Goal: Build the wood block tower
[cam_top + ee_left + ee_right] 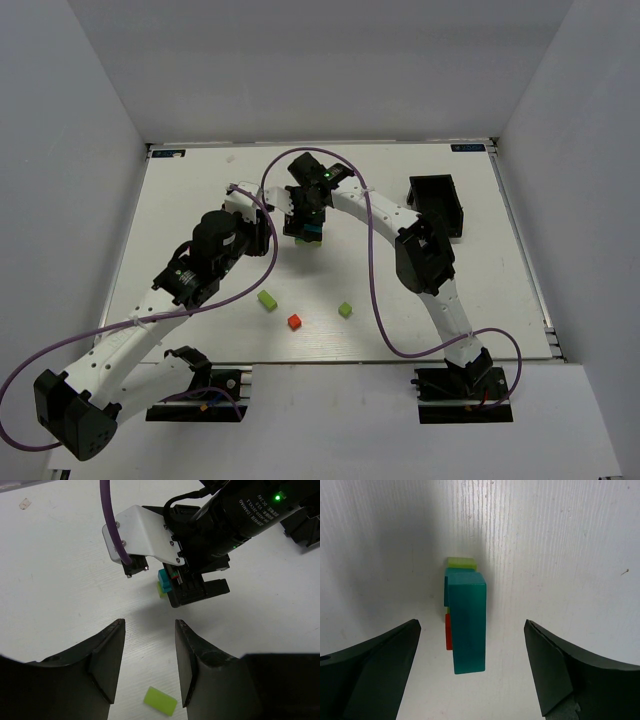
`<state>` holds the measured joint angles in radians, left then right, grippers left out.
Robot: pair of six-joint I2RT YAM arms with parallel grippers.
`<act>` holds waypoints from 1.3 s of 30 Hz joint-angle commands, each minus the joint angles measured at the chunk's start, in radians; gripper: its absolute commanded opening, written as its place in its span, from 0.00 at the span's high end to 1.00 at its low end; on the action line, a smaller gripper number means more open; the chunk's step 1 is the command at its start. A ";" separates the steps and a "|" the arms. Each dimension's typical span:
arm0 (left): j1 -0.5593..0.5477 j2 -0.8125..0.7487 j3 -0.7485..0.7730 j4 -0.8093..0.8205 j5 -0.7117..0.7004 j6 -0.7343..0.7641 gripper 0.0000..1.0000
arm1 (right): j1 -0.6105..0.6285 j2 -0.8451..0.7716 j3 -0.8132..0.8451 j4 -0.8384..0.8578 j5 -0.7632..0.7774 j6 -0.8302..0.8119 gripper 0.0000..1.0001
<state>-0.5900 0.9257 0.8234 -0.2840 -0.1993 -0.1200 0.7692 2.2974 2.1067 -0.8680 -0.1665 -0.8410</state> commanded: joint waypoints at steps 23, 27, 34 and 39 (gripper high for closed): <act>0.006 -0.042 -0.020 0.020 -0.014 0.014 0.45 | -0.008 -0.301 -0.157 0.081 -0.100 0.026 0.10; 0.006 -0.051 -0.030 0.020 -0.035 0.014 0.41 | -0.045 -0.456 -0.331 0.182 -0.090 0.036 0.10; 0.006 -0.001 -0.032 0.017 0.044 0.014 0.92 | -0.076 -0.708 -0.804 0.272 -0.195 -0.107 0.10; 0.006 0.028 -0.032 -0.004 0.044 0.014 1.00 | -0.071 -0.835 -0.939 0.195 -0.390 -0.319 0.72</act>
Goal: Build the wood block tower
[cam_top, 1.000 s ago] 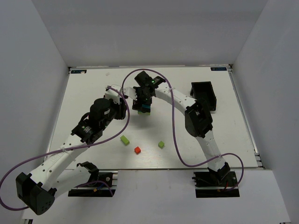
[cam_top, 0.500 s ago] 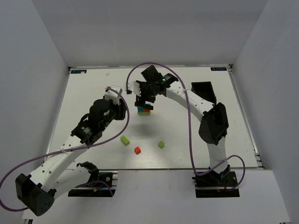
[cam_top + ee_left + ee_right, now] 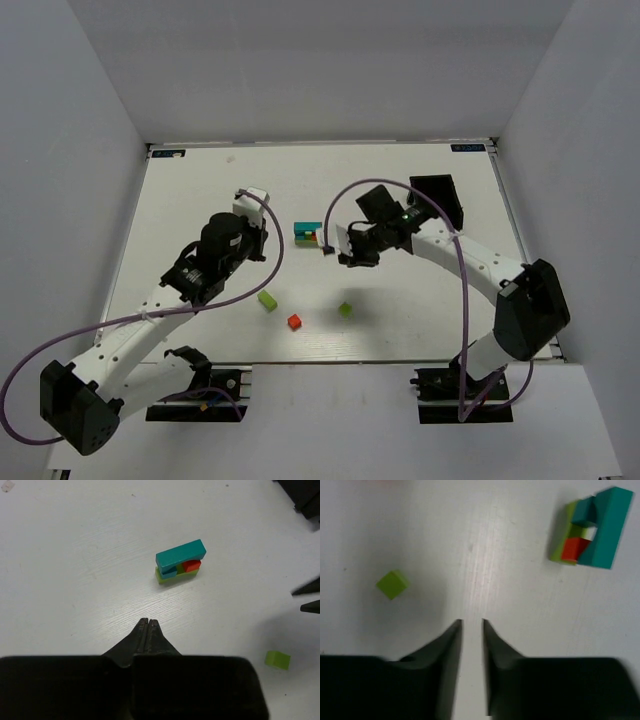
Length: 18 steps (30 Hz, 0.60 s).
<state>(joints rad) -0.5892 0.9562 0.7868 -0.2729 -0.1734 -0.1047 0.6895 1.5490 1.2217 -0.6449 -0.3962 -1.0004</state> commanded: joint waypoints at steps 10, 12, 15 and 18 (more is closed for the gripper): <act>0.005 -0.076 -0.004 -0.045 -0.070 -0.033 0.31 | 0.070 0.031 -0.122 -0.101 -0.195 -0.441 0.46; 0.005 -0.091 -0.004 -0.045 -0.081 -0.043 0.31 | 0.107 0.042 -0.139 -0.090 -0.150 -0.449 0.41; 0.005 -0.115 -0.004 -0.045 -0.090 -0.052 0.31 | 0.145 0.063 -0.151 -0.052 -0.113 -0.449 0.37; 0.005 -0.125 -0.004 -0.045 -0.080 -0.052 0.31 | 0.176 0.080 -0.162 -0.029 -0.084 -0.429 0.12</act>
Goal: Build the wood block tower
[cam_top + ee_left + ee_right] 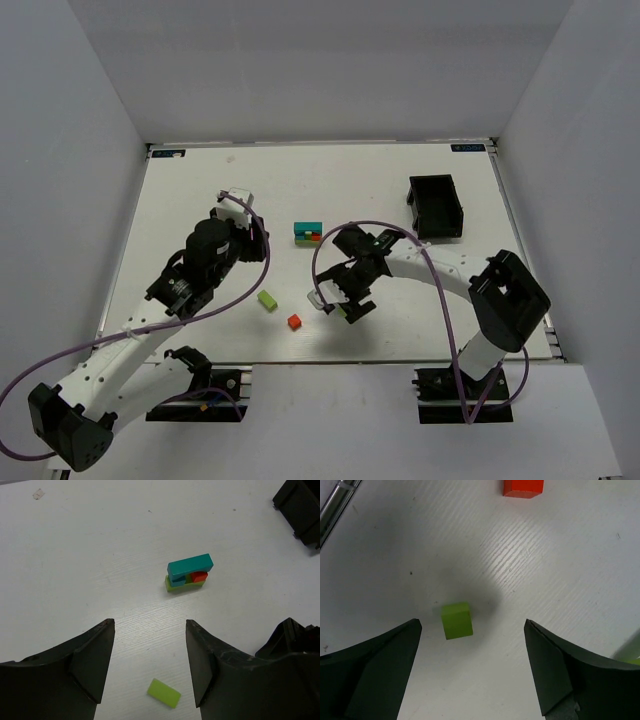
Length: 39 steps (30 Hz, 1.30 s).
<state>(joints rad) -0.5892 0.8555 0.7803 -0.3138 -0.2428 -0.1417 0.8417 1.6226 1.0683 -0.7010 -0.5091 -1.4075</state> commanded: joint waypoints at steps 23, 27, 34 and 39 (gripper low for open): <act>0.005 -0.024 -0.007 0.005 0.019 -0.006 0.31 | 0.063 0.040 -0.027 0.041 0.104 0.041 0.49; 0.005 -0.015 -0.007 0.005 0.019 -0.006 0.31 | 0.065 0.030 -0.033 0.043 0.124 0.042 0.49; 0.005 -0.015 -0.007 0.005 0.019 -0.006 0.31 | 0.066 0.019 -0.053 0.054 0.152 0.044 0.49; 0.005 -0.015 -0.007 0.005 0.019 -0.006 0.31 | 0.068 0.034 -0.050 0.052 0.156 0.048 0.56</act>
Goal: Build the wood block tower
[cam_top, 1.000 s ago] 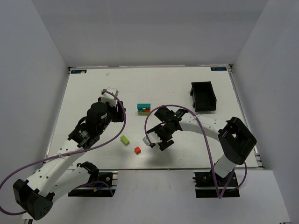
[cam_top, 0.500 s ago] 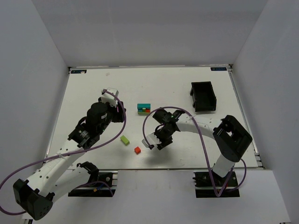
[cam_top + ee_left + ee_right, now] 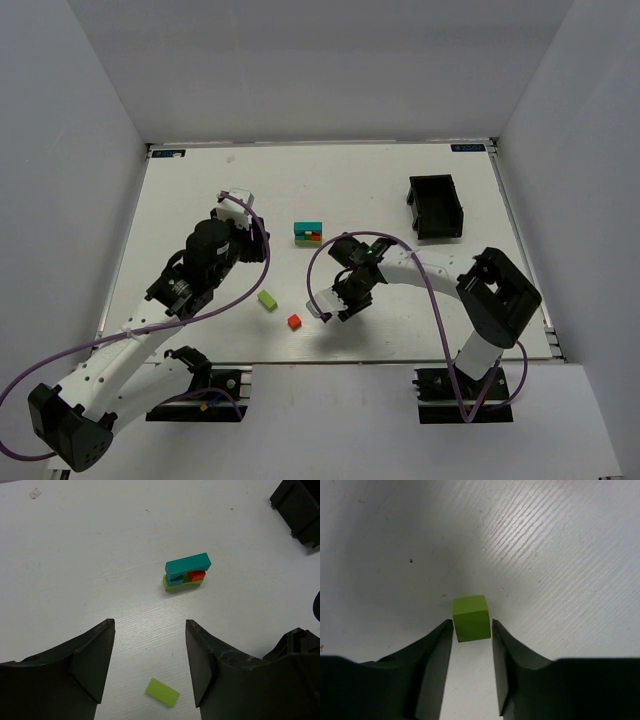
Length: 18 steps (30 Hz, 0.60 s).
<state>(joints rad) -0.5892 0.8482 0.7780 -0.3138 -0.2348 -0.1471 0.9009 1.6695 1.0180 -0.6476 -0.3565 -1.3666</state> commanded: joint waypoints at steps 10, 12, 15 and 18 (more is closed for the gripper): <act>0.005 -0.008 -0.005 0.005 0.011 0.000 0.43 | 0.000 0.007 0.077 -0.014 -0.029 0.093 0.93; 0.005 -0.008 -0.005 0.005 0.011 0.000 0.46 | -0.003 0.012 0.115 0.003 0.008 0.150 0.99; 0.005 -0.017 -0.005 0.005 0.002 0.000 0.48 | -0.013 0.016 0.160 0.028 0.057 0.226 1.00; 0.005 -0.029 -0.014 0.005 -0.009 0.000 0.51 | -0.022 0.027 0.223 0.048 0.113 0.300 1.00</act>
<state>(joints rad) -0.5892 0.8459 0.7746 -0.3134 -0.2295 -0.1467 0.8917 1.6821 1.1645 -0.6365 -0.3004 -1.1767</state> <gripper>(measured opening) 0.497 0.354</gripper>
